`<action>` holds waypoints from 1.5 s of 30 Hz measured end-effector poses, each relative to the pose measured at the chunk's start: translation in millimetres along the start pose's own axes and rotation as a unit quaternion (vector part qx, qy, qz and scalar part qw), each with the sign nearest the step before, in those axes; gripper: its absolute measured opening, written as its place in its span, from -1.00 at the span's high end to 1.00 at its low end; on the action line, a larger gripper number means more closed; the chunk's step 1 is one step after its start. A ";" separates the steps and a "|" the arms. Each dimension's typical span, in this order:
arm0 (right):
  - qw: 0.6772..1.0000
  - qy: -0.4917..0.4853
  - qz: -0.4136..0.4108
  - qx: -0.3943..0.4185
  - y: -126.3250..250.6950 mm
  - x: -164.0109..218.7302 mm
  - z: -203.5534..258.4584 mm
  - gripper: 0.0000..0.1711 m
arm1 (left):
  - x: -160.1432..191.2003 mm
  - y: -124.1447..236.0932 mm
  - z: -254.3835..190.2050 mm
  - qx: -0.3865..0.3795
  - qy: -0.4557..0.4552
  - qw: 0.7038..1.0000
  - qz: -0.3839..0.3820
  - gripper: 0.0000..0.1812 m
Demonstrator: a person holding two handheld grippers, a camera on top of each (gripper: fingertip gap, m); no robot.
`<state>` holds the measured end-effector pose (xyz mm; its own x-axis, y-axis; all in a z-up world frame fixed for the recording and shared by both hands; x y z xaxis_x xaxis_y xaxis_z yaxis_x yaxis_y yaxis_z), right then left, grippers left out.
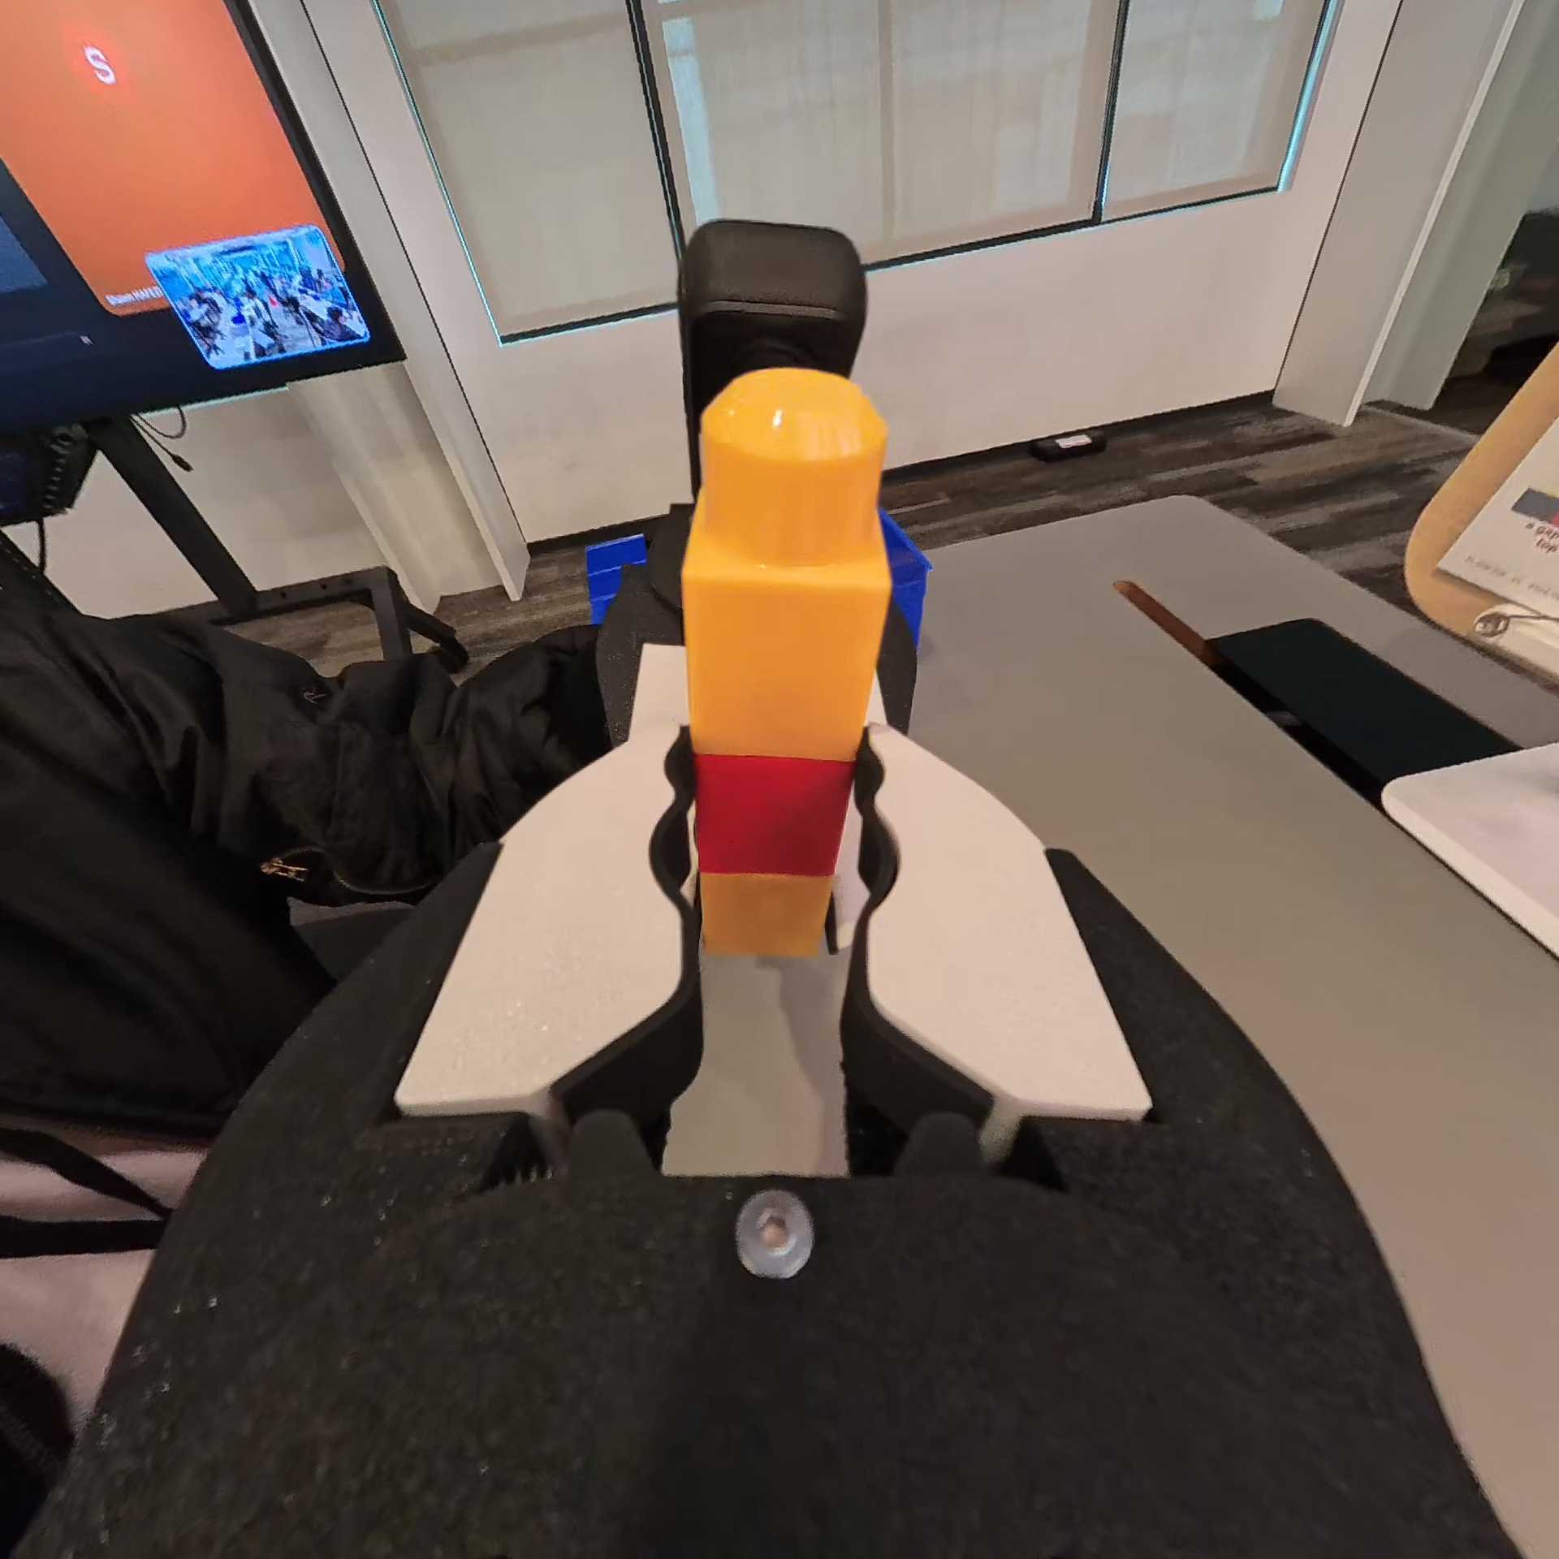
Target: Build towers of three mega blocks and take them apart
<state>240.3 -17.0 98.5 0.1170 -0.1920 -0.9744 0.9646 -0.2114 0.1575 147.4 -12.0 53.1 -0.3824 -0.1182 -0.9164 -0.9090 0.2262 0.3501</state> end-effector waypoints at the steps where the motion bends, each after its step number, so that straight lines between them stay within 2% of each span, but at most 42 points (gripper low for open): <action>1: 1.000 -0.006 0.005 -0.001 0.6 1.0 -0.6 0.58 | 0.7 -0.5 0.2 0.001 0.000 1.000 0.003 0.61; 11: 0.998 -0.016 0.058 0.012 -0.1 16.6 2.2 0.58 | 0.6 -5.8 -2.0 -0.004 -0.008 1.000 0.005 0.61; 15: 0.999 -0.007 0.049 0.017 3.3 14.5 6.1 0.58 | -3.3 -6.9 -5.5 -0.005 -0.026 1.000 -0.018 0.60; 17: 0.999 -0.006 0.026 0.040 12.4 6.2 7.9 0.58 | -10.4 -5.2 -9.8 -0.002 -0.022 0.998 -0.053 0.44; 19: 0.996 0.031 0.000 0.086 44.5 -17.4 20.2 0.58 | -15.1 -1.1 -14.5 -0.001 -0.026 0.997 -0.068 0.44; 20: 0.990 0.066 -0.015 0.123 73.0 -33.3 30.1 0.58 | -16.6 1.6 -16.2 -0.008 -0.033 0.997 -0.072 0.44; 22: 0.963 0.124 -0.044 0.235 147.3 -55.7 40.5 0.58 | -19.4 7.3 -19.1 -0.025 -0.047 0.996 -0.077 0.43; 23: 0.935 0.140 -0.044 0.322 190.4 -56.2 34.6 0.58 | -21.2 9.5 -21.1 -0.026 -0.051 0.995 -0.081 0.43; 25: 0.874 0.137 -0.044 0.465 272.4 -30.0 13.9 0.58 | -24.6 12.2 -23.7 -0.028 -0.054 0.995 -0.085 0.44; 27: 0.853 0.038 -0.060 0.517 326.5 31.3 -11.6 0.58 | -26.4 13.0 -24.7 -0.034 -0.059 0.994 -0.084 0.45; 29: 0.834 -0.051 -0.068 0.546 353.4 101.3 -31.2 0.58 | -27.3 12.2 -25.7 -0.036 -0.063 0.994 -0.084 0.46; 31: 0.816 -0.119 -0.068 0.562 363.6 154.5 -43.0 0.58 | -28.2 11.3 -27.7 -0.034 -0.060 0.994 -0.087 0.48; 34: 0.802 -0.159 -0.044 0.574 366.1 193.5 -57.1 0.59 | -30.4 10.6 -33.2 -0.027 -0.065 0.993 -0.093 0.51; 39: 0.812 -0.153 0.052 0.561 354.6 217.8 -78.3 0.58 | -32.8 12.8 -38.5 -0.041 -0.083 0.992 -0.091 0.52; 42: 0.821 -0.149 0.059 0.548 348.8 223.2 -86.2 0.58 | -33.4 14.1 -39.7 -0.043 -0.084 0.991 -0.093 0.52; 45: 0.817 -0.157 0.069 0.550 345.8 224.6 -91.5 0.58 | -32.9 13.7 -39.3 -0.047 -0.086 0.991 -0.089 0.53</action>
<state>621.8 -45.6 -80.5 -0.0259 -0.4871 -0.8729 0.1304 -0.8674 0.4802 141.0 -43.0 95.6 -0.1886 0.0204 -0.9818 -0.9740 0.1239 0.1897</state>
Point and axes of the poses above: each gripper's, where its closed fingertips meet, y back along the fingers, x out of its underside, z = x × y across the jaws, the point moved 6 cm from there along y, back along the fingers, and after that the axes turned 1 degree about -y, right-handed, at the moved point
